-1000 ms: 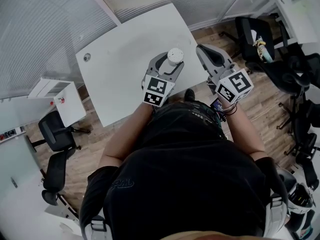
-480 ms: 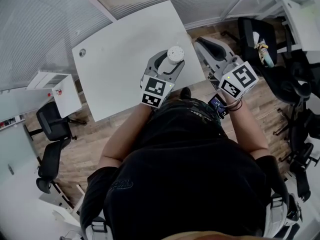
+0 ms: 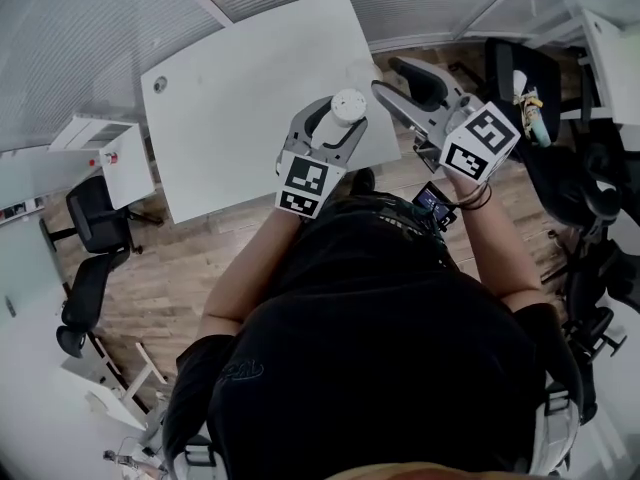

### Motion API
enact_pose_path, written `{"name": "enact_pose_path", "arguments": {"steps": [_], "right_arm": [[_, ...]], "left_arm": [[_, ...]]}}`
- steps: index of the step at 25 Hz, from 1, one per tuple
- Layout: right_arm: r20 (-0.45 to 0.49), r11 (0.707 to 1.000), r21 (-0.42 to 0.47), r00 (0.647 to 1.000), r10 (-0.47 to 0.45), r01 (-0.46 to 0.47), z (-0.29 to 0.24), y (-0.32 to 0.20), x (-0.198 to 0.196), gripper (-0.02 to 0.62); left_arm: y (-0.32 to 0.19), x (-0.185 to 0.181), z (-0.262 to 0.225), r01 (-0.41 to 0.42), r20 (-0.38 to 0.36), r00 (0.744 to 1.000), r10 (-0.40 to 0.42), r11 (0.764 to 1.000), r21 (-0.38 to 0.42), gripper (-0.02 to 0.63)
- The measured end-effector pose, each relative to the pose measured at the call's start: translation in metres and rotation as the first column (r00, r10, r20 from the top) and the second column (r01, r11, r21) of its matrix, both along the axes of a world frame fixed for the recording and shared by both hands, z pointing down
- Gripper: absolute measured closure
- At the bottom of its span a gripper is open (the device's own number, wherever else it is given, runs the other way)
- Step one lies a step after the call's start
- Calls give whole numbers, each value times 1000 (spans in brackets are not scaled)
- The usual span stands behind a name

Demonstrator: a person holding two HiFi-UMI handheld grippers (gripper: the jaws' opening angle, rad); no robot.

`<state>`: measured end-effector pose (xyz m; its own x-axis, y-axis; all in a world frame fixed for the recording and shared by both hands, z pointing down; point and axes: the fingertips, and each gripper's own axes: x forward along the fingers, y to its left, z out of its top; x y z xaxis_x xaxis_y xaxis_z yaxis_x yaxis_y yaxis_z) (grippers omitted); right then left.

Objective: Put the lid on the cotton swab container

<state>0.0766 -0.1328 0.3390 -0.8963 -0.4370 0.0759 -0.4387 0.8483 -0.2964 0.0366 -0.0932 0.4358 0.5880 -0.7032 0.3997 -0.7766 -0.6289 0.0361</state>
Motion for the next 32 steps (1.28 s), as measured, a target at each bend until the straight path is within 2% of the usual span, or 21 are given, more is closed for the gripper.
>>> {"name": "enact_pose_path", "arguments": {"steps": [3, 8, 32], "right_arm": [[3, 999, -30, 999, -38, 38, 6, 2, -1, 370], [-3, 996, -57, 997, -74, 74, 12, 5, -1, 354], [-5, 988, -68, 991, -137, 137, 15, 24, 6, 354]], "left_arm": [[3, 4, 2, 15, 1, 1000, -15, 1000, 0, 350], [7, 13, 9, 21, 11, 1000, -21, 1000, -9, 350], [8, 42, 18, 7, 13, 1000, -7, 1000, -24, 350]]}}
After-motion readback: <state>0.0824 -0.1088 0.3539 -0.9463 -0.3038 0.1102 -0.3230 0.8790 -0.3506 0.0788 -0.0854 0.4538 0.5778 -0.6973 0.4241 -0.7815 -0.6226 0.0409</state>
